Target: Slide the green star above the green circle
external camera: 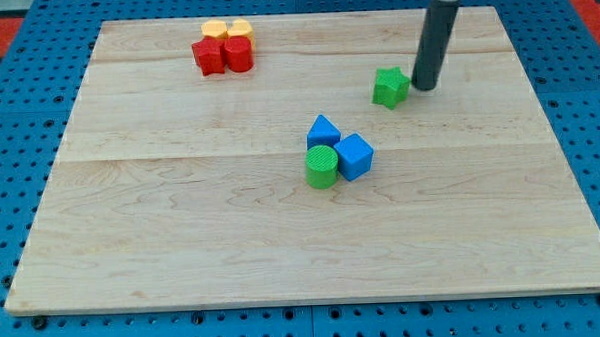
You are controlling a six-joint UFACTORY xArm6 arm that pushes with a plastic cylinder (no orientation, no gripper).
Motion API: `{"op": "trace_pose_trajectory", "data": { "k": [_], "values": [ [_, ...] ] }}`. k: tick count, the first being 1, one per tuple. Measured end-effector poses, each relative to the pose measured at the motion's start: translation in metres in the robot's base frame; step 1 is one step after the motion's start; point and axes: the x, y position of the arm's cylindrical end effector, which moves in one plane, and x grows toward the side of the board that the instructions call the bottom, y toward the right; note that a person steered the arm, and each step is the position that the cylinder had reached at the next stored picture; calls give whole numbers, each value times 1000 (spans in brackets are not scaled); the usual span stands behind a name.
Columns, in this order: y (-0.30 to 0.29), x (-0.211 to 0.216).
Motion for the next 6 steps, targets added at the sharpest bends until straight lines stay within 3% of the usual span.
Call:
{"op": "trace_pose_trajectory", "data": {
  "k": [1, 2, 3, 5, 6],
  "values": [
    [-40, 3],
    [-27, -24],
    [-55, -36],
    [-91, 60],
    [-78, 36]
  ]
}}
